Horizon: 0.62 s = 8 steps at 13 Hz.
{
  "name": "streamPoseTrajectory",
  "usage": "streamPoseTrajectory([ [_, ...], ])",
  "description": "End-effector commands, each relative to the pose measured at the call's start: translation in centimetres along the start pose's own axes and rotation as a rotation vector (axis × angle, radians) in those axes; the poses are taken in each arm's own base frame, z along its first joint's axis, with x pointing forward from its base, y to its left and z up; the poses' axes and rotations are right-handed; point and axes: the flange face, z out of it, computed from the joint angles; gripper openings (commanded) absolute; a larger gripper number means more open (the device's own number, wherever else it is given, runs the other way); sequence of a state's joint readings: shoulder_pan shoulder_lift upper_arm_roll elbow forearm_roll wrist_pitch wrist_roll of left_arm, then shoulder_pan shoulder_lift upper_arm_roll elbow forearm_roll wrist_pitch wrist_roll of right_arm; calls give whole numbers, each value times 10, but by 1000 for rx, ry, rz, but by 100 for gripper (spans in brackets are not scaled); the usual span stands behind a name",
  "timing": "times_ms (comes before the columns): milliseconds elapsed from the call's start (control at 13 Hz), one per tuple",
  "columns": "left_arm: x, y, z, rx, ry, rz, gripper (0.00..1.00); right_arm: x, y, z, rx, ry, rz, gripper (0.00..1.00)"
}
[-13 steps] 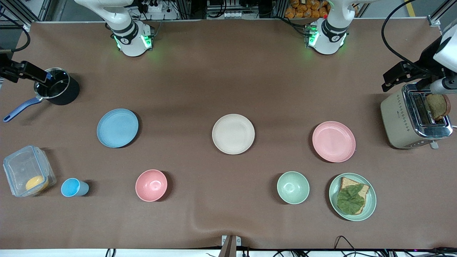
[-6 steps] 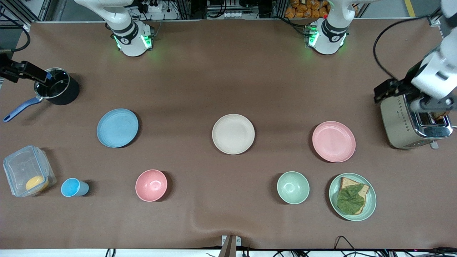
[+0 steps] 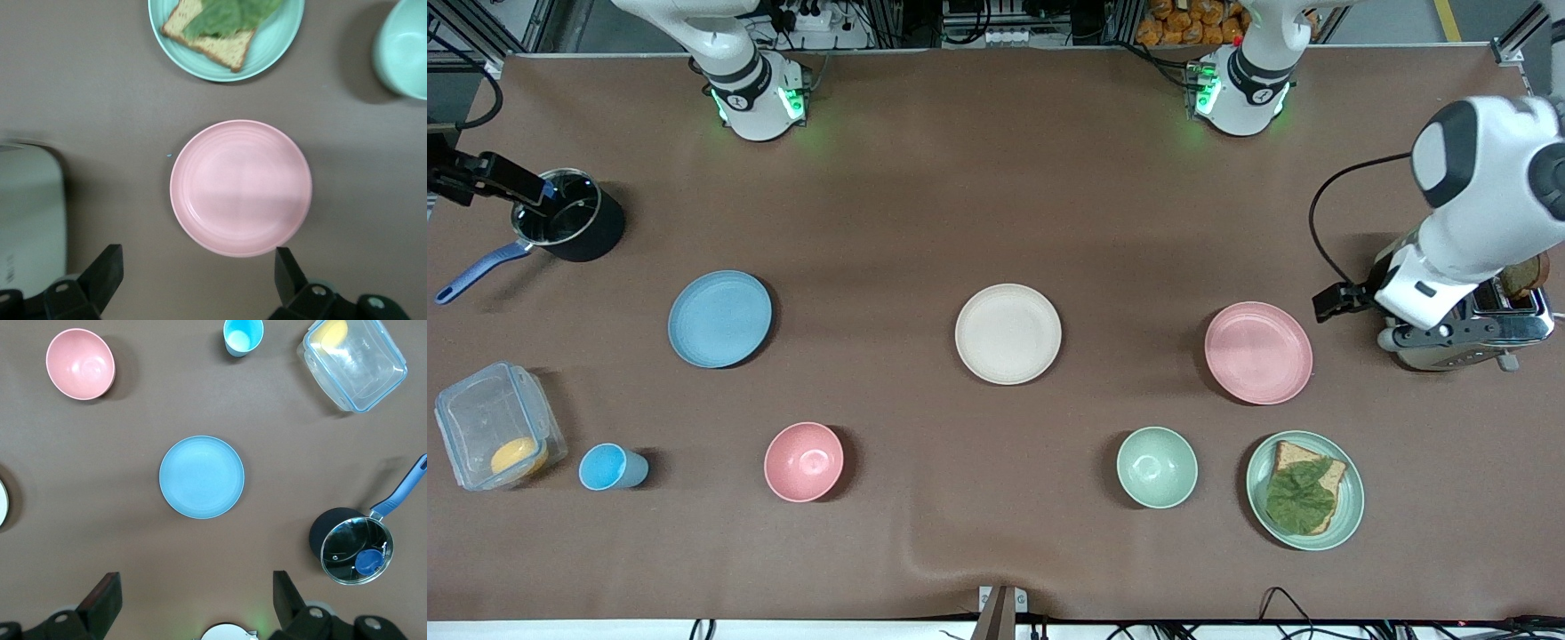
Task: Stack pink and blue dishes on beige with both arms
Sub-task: 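Move the left gripper down toward the pink plate's rim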
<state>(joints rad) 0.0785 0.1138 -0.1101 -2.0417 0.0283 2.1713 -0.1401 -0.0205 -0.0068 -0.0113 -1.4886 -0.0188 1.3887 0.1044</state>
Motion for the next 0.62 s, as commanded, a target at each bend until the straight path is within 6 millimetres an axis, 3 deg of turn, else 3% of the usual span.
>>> streamPoseTrajectory([
  [0, 7, -20, 57, -2, 2, -17, 100, 2, 1, 6, 4, -7, 2, 100],
  [77, 9, -21, 75, -6, -3, -20, 100, 7, -1, 13, 3, -22, -6, 100],
  [231, 12, -42, 92, -11, -11, -43, 100, 9, 0, 17, 3, -32, -5, 100],
  [385, 13, -37, 110, -17, -30, -38, 100, 15, -3, 25, 0, -47, -9, 100],
  [538, 13, -40, 135, -23, -41, -44, 100, 42, -1, 72, -8, -139, -36, 100],
])
